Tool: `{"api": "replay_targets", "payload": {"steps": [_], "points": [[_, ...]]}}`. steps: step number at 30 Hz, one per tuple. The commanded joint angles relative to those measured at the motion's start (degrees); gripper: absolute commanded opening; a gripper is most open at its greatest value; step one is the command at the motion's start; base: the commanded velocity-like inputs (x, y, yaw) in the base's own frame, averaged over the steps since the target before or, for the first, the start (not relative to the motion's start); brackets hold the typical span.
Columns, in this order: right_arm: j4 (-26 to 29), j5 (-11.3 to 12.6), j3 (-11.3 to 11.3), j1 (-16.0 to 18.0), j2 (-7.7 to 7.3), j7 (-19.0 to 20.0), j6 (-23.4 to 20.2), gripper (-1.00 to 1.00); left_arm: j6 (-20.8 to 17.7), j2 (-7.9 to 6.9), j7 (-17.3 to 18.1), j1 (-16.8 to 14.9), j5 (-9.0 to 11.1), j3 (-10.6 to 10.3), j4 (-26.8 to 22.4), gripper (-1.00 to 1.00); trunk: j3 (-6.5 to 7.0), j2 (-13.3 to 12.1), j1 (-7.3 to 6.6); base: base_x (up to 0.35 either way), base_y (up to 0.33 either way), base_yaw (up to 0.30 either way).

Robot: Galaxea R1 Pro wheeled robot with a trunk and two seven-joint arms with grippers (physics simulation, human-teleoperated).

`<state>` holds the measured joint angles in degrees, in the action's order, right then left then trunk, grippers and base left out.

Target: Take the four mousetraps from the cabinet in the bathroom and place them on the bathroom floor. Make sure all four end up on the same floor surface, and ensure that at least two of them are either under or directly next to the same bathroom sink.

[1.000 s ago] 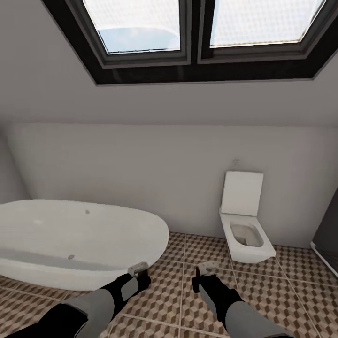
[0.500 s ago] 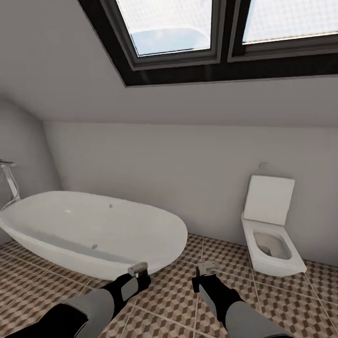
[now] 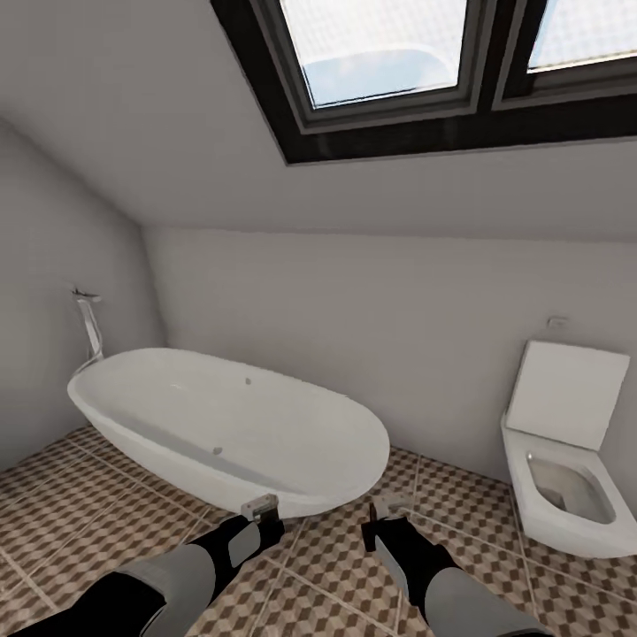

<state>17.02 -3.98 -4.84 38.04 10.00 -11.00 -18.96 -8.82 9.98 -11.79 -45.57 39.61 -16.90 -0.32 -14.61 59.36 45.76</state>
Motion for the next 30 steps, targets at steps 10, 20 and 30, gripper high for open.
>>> {"api": "replay_targets", "payload": {"steps": [10, 20, 30], "points": [[0.1, -0.4, -0.3, 0.0, 0.0, -0.2, -0.5, -1.0, -0.2, 0.02, -0.2, 0.0, 0.4, -0.5, 0.0, -1.0, -0.08, 0.1, 0.01, 0.0, 0.0, 0.3], [0.1, -0.4, -0.3, 0.0, 0.0, -0.2, -0.5, -1.0, -0.2, 0.02, -0.2, 0.0, 0.4, -0.5, 0.0, -1.0, -0.08, 0.1, 0.01, 0.0, 0.0, 0.3], [0.1, -0.4, -0.3, 0.0, 0.0, -0.3, -0.5, -1.0, -0.2, 0.02, -0.2, 0.0, 0.4, -0.5, 0.0, -1.0, -0.08, 0.1, 0.01, 0.0, 0.0, 0.3]]}}
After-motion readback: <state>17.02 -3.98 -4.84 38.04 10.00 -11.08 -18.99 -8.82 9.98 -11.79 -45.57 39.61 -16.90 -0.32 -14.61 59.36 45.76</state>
